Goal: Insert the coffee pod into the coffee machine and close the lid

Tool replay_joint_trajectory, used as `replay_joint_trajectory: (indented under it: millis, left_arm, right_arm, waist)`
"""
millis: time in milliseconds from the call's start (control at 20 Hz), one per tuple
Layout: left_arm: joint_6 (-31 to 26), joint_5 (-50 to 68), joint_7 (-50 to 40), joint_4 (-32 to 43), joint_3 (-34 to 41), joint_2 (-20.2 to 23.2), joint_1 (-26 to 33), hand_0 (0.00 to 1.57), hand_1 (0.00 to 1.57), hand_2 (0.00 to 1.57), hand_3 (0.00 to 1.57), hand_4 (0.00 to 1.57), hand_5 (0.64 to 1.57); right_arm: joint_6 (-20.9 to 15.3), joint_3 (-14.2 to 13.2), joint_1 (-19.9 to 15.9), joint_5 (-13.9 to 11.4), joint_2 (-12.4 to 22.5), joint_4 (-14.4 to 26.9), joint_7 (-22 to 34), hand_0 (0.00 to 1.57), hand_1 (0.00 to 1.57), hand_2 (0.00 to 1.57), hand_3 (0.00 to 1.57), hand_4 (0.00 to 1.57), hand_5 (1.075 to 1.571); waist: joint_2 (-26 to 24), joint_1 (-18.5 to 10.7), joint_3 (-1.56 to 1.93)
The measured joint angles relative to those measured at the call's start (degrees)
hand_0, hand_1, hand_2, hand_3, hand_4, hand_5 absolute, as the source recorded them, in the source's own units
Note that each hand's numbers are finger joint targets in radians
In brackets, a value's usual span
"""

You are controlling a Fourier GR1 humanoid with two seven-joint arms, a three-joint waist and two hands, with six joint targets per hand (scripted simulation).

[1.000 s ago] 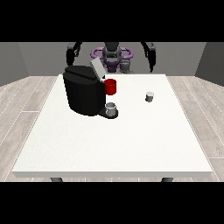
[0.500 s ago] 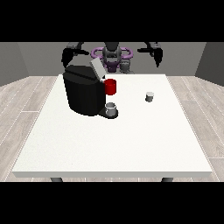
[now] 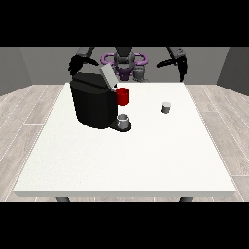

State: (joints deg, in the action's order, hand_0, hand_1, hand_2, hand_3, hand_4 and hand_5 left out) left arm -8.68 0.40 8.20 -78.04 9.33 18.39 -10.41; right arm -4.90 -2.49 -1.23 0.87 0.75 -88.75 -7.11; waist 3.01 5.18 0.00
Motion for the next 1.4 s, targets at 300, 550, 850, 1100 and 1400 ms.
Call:
replay_joint_trajectory:
  millis: [300,550,850,1100,1400]
  left_arm:
    - [-2.5,-0.6,-1.3,9.1,2.0,3.7,-6.1,0.00,0.00,0.00,0.00,0.00,1.571]
    - [-2.6,-2.4,-1.0,16.6,2.7,5.3,-10.8,0.00,0.00,0.00,0.00,0.00,1.571]
    - [-2.4,-5.2,1.1,24.8,3.3,7.8,-15.4,0.00,0.00,0.00,0.00,0.00,1.571]
    - [-1.8,-8.9,2.3,29.4,1.6,8.7,-17.3,0.00,0.00,0.20,0.00,0.00,1.571]
    - [1.0,-13.5,3.0,33.4,-0.9,6.9,-19.2,0.65,0.65,0.72,0.35,0.00,1.571]
  right_arm:
    - [0.0,1.5,-2.1,-0.2,-0.1,-1.1,1.4,0.00,0.00,0.00,0.00,0.28,1.571]
    - [-0.9,2.3,-5.1,-0.4,0.0,-1.4,3.0,0.00,0.00,0.00,0.00,0.35,1.571]
    - [-1.4,1.9,-7.6,-0.7,0.4,-0.8,4.3,0.00,0.00,0.00,0.00,0.37,1.571]
    - [-2.1,2.4,-7.9,-2.3,0.5,1.2,3.7,0.00,0.00,0.00,0.00,0.42,1.571]
    - [-3.4,1.2,-10.0,-2.9,0.7,4.5,4.7,0.00,0.00,0.00,0.00,0.39,1.571]
  waist:
    - [2.9,2.1,-0.01]
    - [5.8,3.2,0.00]
    - [9.2,3.9,-0.02]
    - [9.8,3.7,-0.01]
    - [9.1,2.7,0.00]
